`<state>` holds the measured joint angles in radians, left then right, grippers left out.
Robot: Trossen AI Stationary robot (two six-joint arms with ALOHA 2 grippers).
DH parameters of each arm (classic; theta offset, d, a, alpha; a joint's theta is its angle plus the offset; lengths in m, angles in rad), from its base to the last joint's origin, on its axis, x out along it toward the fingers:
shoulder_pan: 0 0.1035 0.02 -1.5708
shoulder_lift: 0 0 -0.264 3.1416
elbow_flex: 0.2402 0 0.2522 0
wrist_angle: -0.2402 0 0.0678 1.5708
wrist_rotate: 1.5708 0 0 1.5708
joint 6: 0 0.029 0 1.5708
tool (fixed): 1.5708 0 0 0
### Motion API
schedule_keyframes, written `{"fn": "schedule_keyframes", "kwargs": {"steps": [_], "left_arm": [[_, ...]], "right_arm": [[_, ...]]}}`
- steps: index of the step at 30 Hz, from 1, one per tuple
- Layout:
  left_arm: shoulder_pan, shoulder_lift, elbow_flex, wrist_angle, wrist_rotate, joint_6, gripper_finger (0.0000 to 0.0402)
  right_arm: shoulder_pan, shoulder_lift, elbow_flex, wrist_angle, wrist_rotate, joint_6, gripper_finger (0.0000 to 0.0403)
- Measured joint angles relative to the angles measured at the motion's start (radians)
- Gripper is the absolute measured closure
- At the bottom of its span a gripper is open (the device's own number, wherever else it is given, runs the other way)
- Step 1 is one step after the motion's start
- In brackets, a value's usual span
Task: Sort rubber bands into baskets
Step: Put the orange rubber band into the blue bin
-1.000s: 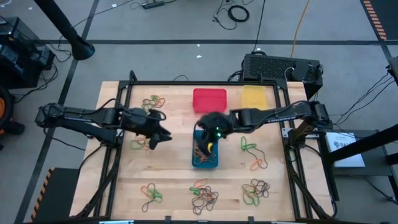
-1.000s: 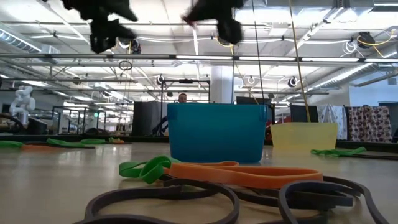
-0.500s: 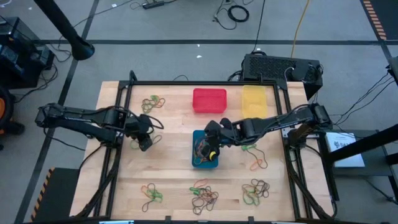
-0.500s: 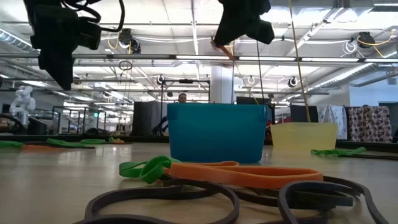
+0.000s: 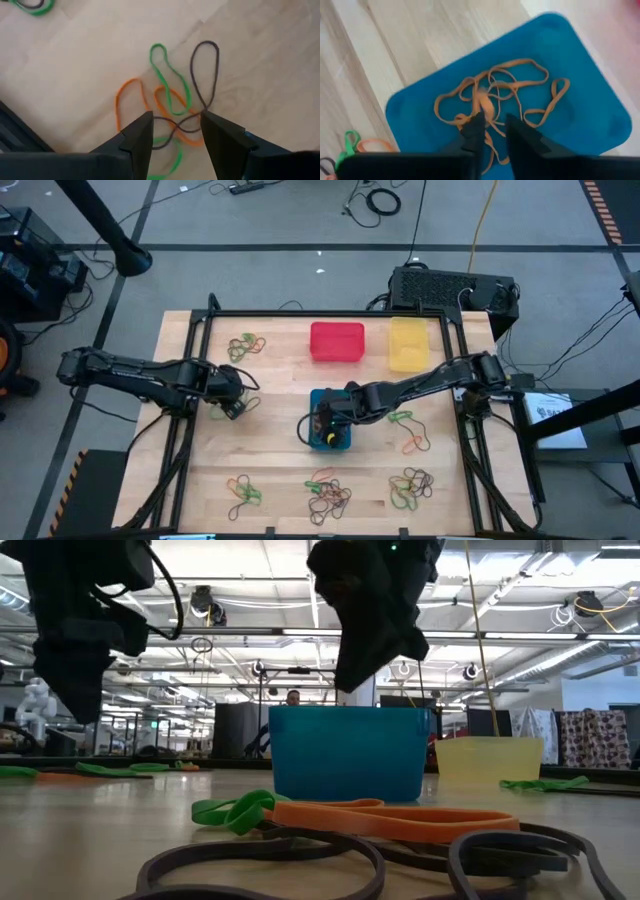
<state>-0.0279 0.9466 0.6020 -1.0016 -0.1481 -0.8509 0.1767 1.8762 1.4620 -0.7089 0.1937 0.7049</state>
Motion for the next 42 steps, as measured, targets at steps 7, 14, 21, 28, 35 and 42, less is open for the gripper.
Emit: {"fn": "schedule_keyframes", "kwargs": {"steps": [7,14,21,28,35,42], "left_arm": [[0.066,0.0,-0.074,-0.003,-0.005,0.006,0.023],[0.158,0.0,-0.108,0.003,0.014,0.049,0.023],[0.195,0.01,-0.118,0.088,0.017,0.089,0.023],[0.239,0.101,-0.118,0.093,-0.076,0.152,0.023],[0.244,0.23,-0.119,0.149,-0.058,0.186,0.023],[0.244,0.303,-0.114,0.169,-0.038,0.207,0.0241]], "right_arm": [[-0.026,-0.003,0.0,-0.006,-0.022,0.016,0.026],[-0.046,-0.014,0.0,0.017,-0.07,0.017,0.0227],[-0.049,-0.014,0.0,0.054,-0.07,0.016,0.0222],[-0.049,-0.014,0.0,0.054,-0.07,0.016,0.0222],[-0.049,-0.014,0.0,0.052,-0.069,0.016,0.0222],[-0.049,-0.014,0.0,0.048,-0.068,0.013,0.0222]]}}
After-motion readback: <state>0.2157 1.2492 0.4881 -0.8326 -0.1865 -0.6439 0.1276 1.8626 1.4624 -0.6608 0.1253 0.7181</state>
